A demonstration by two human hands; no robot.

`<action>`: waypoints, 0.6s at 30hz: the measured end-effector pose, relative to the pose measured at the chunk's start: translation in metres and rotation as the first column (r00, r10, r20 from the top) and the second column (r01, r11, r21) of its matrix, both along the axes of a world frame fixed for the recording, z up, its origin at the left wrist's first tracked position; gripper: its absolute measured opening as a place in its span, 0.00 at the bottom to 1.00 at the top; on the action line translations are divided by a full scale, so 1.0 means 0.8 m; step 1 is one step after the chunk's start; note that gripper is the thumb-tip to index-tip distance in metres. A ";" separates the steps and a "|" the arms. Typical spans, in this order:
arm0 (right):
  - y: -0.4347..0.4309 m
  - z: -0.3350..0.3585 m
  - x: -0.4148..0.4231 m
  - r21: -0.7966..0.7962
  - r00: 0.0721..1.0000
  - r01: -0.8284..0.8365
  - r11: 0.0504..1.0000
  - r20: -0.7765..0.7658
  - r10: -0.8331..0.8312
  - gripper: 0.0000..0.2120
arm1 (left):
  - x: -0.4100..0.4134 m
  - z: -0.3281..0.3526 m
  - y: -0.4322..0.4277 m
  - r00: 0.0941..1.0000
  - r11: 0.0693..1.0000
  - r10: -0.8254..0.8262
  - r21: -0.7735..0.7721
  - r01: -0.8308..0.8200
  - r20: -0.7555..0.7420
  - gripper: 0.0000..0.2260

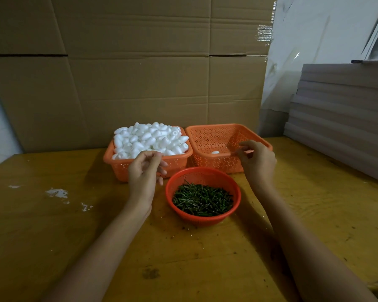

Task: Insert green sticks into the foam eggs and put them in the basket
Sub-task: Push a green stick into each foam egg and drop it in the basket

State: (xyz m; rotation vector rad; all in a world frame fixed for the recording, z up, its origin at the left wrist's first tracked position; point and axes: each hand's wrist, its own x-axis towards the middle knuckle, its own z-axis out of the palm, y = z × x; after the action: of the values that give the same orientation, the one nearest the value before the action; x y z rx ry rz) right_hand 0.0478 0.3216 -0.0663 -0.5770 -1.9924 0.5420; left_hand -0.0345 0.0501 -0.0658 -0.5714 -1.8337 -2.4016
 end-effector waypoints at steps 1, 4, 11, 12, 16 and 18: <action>-0.001 0.001 0.001 0.000 1.000 0.004 1.000 -0.007 -0.004 0.09 | 0.000 0.000 0.000 1.000 1.000 0.003 -0.002 -0.003 0.002 0.05; -0.006 0.008 0.007 0.000 0.996 0.021 1.000 -0.087 -0.021 0.09 | 0.000 0.002 -0.001 1.000 1.000 0.009 -0.009 -0.009 0.007 0.05; -0.046 0.029 0.016 0.121 0.955 -0.229 0.966 -0.166 0.248 0.06 | 0.002 0.002 -0.001 1.000 1.000 0.019 -0.013 -0.019 0.012 0.05; -0.052 0.029 0.017 0.134 0.940 -0.297 0.945 -0.131 0.314 0.07 | 0.001 0.001 0.000 1.000 1.000 0.024 -0.018 -0.024 0.011 0.05; -0.069 0.028 0.018 0.180 0.804 -0.593 0.785 0.172 0.569 0.13 | -0.001 0.000 -0.002 0.995 0.992 0.089 -0.088 -0.092 -0.042 0.06; -0.076 0.025 0.017 0.215 0.739 -0.665 0.715 0.331 0.587 0.13 | -0.003 -0.001 -0.006 0.970 0.956 0.156 -0.217 -0.195 -0.184 0.06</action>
State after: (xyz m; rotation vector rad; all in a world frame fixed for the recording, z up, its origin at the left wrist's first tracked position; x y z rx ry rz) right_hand 0.0611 0.2606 -0.0462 0.2965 -2.4467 0.5473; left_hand -0.0371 0.0454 -0.0665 -0.5767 -2.0139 -1.9779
